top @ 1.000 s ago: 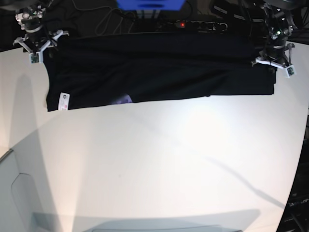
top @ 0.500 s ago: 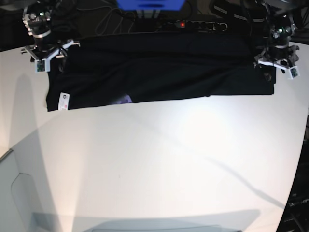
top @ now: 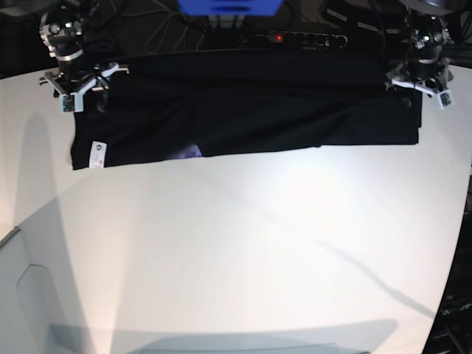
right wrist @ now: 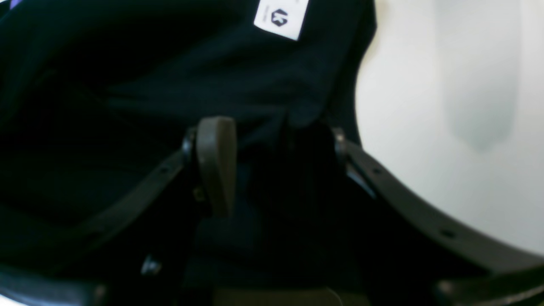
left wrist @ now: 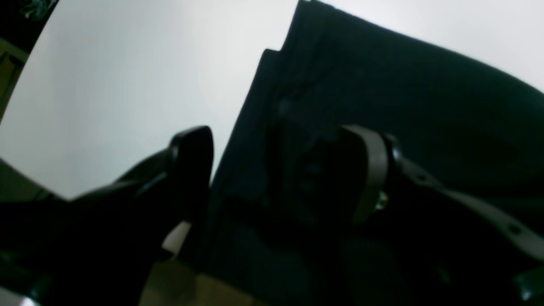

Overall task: Fold the T-shirt properly
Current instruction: 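Regrasp the strip ends with both grippers, pulling them taut, then carry the strip end in the left gripper toward the right gripper, folding it over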

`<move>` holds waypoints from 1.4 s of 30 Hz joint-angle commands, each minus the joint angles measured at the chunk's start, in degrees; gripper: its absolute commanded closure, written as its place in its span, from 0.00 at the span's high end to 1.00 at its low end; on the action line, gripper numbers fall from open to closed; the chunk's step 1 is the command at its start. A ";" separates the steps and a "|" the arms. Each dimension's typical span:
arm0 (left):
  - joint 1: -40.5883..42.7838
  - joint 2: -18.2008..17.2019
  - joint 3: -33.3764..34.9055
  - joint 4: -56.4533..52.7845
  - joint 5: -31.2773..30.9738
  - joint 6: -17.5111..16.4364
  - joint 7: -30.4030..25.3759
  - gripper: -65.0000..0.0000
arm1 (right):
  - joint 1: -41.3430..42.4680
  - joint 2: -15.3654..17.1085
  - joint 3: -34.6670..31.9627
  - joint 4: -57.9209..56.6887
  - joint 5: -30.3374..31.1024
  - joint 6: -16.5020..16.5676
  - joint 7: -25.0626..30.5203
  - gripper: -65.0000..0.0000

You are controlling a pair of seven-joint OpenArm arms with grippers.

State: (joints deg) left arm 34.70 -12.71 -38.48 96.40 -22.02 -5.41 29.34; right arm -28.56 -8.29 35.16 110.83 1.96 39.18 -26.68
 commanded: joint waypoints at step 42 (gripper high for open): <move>-4.06 0.80 5.20 -8.53 -0.35 0.09 -1.26 0.00 | 11.72 8.69 0.67 -19.88 0.46 0.82 1.31 0.46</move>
State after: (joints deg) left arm 29.67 -11.68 -33.21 88.18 -23.99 -6.48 23.64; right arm -16.71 -0.14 35.55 90.70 4.34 40.07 -23.94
